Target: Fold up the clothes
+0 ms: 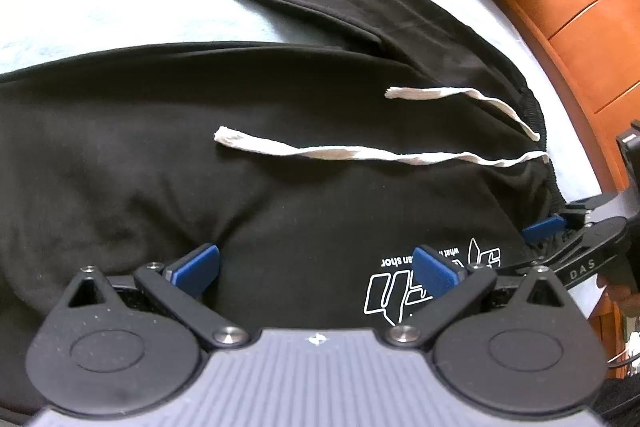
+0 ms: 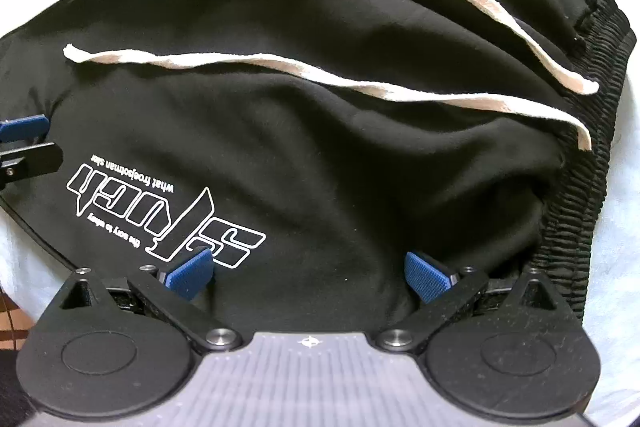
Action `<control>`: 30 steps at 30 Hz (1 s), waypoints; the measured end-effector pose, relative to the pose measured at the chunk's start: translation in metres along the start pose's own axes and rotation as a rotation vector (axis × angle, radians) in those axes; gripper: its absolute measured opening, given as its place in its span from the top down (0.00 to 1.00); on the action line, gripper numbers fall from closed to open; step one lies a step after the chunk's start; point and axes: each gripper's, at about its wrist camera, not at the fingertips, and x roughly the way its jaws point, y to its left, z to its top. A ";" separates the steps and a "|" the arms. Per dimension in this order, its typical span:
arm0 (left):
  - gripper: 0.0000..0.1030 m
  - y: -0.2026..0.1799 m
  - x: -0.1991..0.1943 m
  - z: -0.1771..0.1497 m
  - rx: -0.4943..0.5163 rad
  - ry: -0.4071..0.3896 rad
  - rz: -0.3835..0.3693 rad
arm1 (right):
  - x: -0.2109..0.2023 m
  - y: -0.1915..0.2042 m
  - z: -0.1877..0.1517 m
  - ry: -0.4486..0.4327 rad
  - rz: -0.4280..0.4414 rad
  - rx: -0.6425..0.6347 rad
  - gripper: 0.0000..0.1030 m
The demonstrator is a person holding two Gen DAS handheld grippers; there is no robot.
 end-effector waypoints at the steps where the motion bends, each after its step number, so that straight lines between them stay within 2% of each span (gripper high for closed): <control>1: 0.01 0.001 -0.001 -0.001 0.002 -0.007 -0.005 | 0.000 0.001 0.000 0.003 -0.006 -0.007 0.00; 6: 0.01 0.002 -0.004 -0.001 0.030 -0.009 -0.029 | -0.007 -0.004 -0.004 -0.028 -0.004 0.036 0.00; 8: 0.01 -0.001 -0.009 0.004 0.078 -0.003 -0.046 | -0.019 -0.014 -0.009 -0.069 0.003 0.087 0.00; 10: 0.01 -0.005 -0.016 0.010 0.146 -0.007 -0.063 | -0.037 -0.033 -0.017 -0.115 -0.027 0.153 0.00; 13: 0.01 -0.008 -0.029 0.024 0.258 -0.024 -0.082 | -0.073 -0.063 -0.029 -0.191 -0.145 0.211 0.00; 18: 0.01 0.004 -0.049 0.050 0.379 -0.055 -0.051 | -0.164 -0.130 -0.042 -0.298 -0.473 0.271 0.00; 22: 0.01 0.024 -0.064 0.064 0.384 -0.093 -0.002 | -0.237 -0.156 -0.027 -0.426 -0.680 0.273 0.00; 24: 0.01 0.036 -0.070 0.066 0.350 -0.118 0.008 | -0.270 -0.159 -0.014 -0.544 -0.745 0.233 0.00; 27: 0.01 0.052 -0.075 0.064 0.287 -0.136 -0.007 | -0.291 -0.152 0.008 -0.724 -0.684 0.142 0.00; 28: 0.01 0.059 -0.076 0.062 0.266 -0.142 -0.003 | -0.291 -0.149 0.018 -0.753 -0.651 0.150 0.00; 30: 0.01 0.072 -0.077 0.059 0.220 -0.152 0.022 | -0.281 -0.140 0.041 -0.786 -0.519 0.158 0.00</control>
